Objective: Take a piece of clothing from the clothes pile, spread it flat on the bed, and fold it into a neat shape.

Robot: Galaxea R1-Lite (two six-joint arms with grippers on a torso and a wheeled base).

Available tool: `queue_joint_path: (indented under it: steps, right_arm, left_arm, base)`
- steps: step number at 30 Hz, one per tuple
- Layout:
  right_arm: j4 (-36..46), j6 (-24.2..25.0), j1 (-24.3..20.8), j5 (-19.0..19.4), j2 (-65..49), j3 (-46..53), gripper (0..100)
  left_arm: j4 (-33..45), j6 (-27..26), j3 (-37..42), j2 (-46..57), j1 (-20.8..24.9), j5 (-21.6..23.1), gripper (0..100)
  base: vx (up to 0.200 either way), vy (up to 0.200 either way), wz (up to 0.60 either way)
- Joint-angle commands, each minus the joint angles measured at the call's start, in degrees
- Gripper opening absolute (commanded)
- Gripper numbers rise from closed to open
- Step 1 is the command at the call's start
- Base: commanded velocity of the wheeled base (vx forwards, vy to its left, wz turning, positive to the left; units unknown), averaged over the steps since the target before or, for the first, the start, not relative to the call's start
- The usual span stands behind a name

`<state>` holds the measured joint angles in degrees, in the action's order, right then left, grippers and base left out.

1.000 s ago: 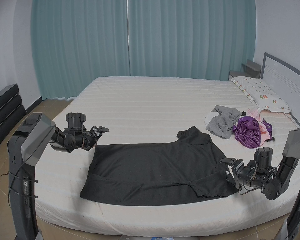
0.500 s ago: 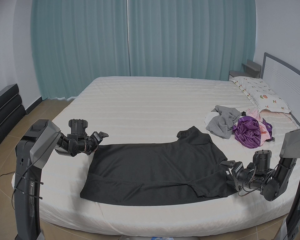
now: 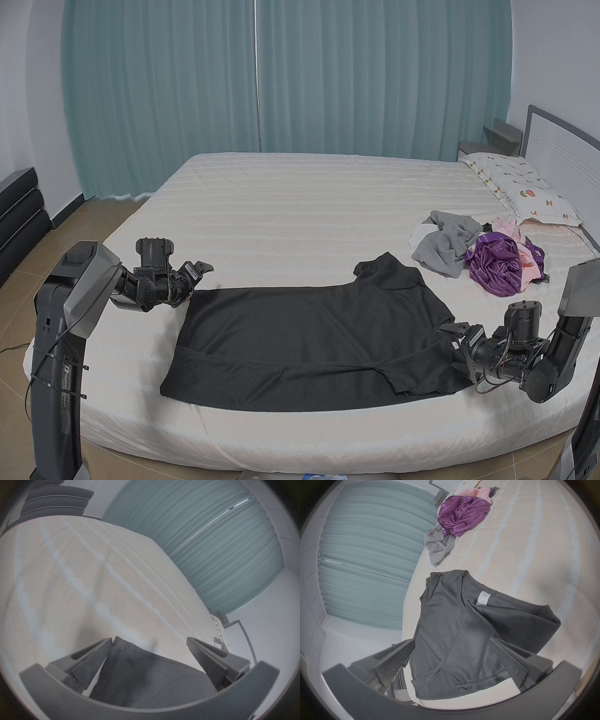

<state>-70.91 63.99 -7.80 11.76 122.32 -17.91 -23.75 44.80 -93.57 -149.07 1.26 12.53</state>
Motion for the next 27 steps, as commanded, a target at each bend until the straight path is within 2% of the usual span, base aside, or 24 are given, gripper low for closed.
queue_joint_path:
  steps: [1, 27]
  right_arm:
    - [0.0, 0.0, -0.1, 0.0, 0.3, 0.1, 100]
    - [-0.1, 0.0, -0.5, 0.0, 0.8, -0.1, 100]
  left_arm:
    - [-0.2, 0.0, -1.3, -1.6, -0.1, -0.3, 100]
    - [0.0, 1.0, -2.4, -2.4, -0.6, -2.0, 100]
  base:
    - [0.0, 0.0, 0.0]
    - [0.0, 0.0, 0.0]
